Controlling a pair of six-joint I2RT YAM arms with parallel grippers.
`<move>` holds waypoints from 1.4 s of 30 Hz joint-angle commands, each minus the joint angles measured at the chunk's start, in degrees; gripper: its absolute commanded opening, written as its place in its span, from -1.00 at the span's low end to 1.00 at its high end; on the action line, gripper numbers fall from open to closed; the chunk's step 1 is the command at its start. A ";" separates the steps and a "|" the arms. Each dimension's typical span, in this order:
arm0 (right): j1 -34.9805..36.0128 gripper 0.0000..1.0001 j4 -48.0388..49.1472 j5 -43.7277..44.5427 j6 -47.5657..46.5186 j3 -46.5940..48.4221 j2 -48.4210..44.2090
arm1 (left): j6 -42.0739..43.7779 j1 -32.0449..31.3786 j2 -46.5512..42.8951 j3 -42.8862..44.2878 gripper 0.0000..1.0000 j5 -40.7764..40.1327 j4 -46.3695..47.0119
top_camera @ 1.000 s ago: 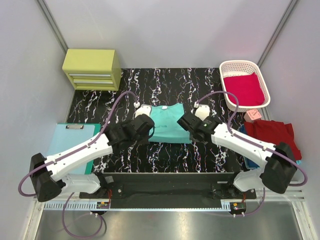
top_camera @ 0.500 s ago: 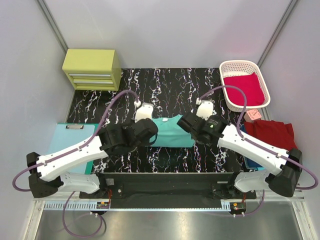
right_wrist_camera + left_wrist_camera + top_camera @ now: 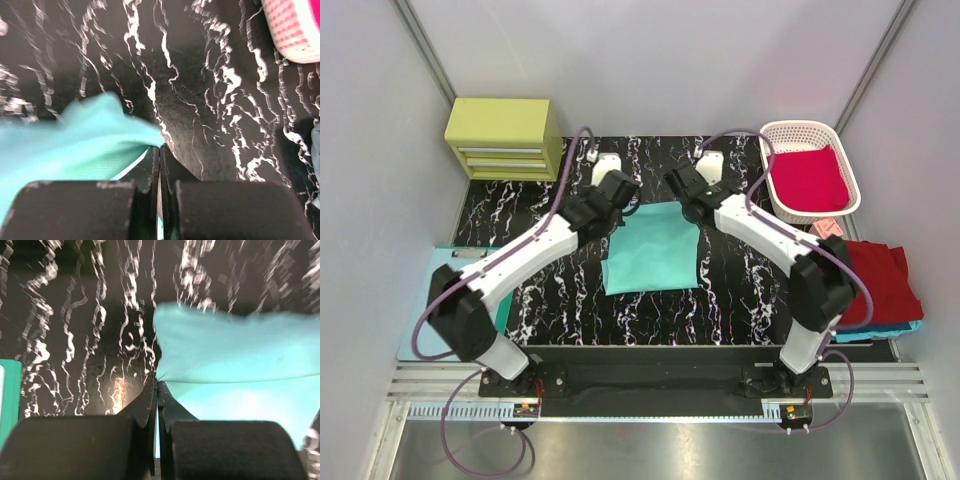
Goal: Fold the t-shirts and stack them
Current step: Fold the long partially folded tshirt into a neat square
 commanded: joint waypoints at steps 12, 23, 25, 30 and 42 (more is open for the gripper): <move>-0.52 -1.00 1.36 -2.46 -0.76 -7.74 -5.04 | -0.99 0.36 -3.48 -8.23 -1.00 5.70 2.53; 3.87 -1.00 -6.89 -6.76 2.58 -11.96 -15.67 | -1.77 0.19 -13.06 -7.00 -1.00 16.67 -6.42; 6.24 -1.00 -10.14 -7.91 4.51 -13.10 -17.43 | -2.21 -0.08 -14.20 -8.49 -1.00 19.74 -8.88; 13.09 -1.00 -17.87 -7.91 9.78 -14.86 -20.07 | -4.49 -3.24 -17.72 -13.14 -1.00 21.16 -13.19; 22.68 -1.00 -31.15 -12.22 18.31 -16.97 -24.47 | -8.28 -11.06 -23.44 -16.41 -1.00 23.45 -21.63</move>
